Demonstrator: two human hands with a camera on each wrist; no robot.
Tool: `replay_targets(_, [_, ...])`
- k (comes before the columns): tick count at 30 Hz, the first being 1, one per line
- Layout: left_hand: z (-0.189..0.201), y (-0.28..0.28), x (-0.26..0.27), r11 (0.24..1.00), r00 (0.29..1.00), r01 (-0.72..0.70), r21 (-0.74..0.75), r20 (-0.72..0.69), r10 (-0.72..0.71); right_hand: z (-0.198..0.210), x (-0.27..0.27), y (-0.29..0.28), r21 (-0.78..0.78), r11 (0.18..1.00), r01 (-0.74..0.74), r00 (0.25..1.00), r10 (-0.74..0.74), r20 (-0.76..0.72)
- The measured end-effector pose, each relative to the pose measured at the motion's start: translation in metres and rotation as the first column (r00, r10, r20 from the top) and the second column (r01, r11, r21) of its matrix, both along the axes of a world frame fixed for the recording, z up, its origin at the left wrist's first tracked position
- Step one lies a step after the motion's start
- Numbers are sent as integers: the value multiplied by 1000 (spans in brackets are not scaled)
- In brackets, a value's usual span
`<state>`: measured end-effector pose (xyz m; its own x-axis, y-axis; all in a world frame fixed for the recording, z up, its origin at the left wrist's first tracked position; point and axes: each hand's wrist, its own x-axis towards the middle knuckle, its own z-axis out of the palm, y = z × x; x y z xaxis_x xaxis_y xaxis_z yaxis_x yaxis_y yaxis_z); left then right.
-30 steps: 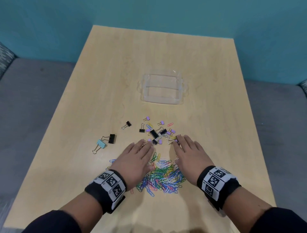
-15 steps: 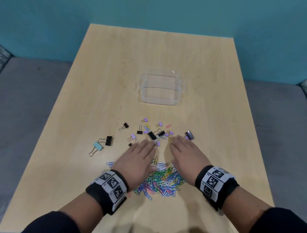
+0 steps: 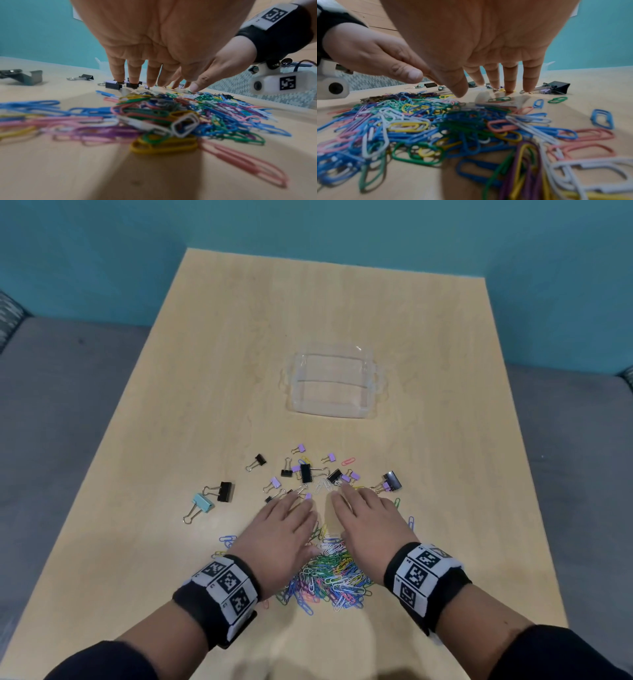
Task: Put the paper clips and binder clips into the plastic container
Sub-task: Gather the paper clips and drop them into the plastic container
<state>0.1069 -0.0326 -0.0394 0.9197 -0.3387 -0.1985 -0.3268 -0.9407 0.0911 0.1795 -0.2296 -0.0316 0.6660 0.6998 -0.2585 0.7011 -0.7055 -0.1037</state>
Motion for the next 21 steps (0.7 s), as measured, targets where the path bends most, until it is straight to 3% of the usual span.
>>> replay_targets(10, [1, -13, 15, 999, 999, -2, -54, 42, 4, 1, -13, -7, -18, 1000, 6, 1000, -5, 9])
replay_targets(21, [-6, -17, 19, 1000, 1000, 15, -20, 2, -15, 1, -18, -12, -70, 997, -26, 999, 24, -32])
